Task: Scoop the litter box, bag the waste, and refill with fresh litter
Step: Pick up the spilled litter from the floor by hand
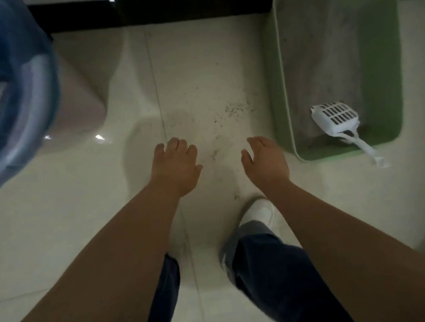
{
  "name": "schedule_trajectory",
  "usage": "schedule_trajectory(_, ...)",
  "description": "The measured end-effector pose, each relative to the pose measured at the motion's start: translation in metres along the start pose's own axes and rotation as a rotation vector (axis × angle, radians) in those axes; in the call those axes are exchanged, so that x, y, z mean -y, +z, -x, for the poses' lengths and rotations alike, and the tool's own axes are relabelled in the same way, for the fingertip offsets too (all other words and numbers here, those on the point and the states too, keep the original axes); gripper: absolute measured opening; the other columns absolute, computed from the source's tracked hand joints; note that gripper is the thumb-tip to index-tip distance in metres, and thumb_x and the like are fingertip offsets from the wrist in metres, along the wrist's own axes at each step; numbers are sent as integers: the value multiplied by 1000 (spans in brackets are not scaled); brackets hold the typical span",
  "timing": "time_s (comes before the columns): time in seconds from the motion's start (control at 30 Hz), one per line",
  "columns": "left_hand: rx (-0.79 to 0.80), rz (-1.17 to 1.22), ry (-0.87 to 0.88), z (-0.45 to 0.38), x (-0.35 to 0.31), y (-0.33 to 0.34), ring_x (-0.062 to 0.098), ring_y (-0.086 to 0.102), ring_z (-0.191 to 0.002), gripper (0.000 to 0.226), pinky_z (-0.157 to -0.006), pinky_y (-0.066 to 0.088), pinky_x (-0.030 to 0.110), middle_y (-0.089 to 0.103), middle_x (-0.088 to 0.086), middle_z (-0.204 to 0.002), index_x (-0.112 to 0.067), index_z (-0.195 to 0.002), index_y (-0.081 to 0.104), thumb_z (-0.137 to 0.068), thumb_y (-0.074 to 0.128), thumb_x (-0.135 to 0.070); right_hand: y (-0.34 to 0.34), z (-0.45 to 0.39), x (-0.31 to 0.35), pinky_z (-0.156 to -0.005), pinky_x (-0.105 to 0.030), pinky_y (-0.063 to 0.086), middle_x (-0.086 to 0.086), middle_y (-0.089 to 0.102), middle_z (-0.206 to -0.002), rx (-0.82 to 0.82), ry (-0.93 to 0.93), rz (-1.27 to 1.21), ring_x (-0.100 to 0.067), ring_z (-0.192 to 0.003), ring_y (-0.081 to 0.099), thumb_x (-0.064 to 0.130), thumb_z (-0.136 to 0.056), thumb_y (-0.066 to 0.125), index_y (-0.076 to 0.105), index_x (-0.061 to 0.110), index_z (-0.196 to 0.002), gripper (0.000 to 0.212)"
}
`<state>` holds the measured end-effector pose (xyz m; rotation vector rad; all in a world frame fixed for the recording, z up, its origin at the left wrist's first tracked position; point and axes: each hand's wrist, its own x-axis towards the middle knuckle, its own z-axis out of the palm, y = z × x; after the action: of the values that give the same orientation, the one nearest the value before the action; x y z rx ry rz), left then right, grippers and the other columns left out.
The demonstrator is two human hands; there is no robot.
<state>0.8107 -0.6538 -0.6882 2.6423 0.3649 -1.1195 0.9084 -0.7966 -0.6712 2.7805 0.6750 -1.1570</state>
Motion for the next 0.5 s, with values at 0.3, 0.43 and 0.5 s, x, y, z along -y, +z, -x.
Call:
schedule_trajectory(0.3,-264,3,-45,-146,41,80,27,-9,-145,68,-116,-9,39,-8,12,-157,-12,-150,4,-97,22,-50,69,-176,-47,-118,-38,1,-8,-2,-158,-171,-154,160,-24,-146,-4,40,-98,31,6,14,-149,62)
schedule_trajectory(0.43,-388,31,-34,-172,54,93,36,14,-143,89,-111,-8,35,16,23,-153,-1,-145,25,-85,2,-63,82,-207,-52,-115,-37,-8,-9,-7,-158,-293,-153,154,-24,-145,-10,51,-89,17,2,14,-149,72)
schedule_trajectory(0.5,-401,18,-20,-175,55,94,35,18,-142,93,-112,-7,34,20,24,-152,1,-144,27,-84,-2,-64,88,-208,-48,-114,-35,-11,-10,-7,-157,-295,-177,164,-25,-145,-10,52,-86,12,1,12,-149,75)
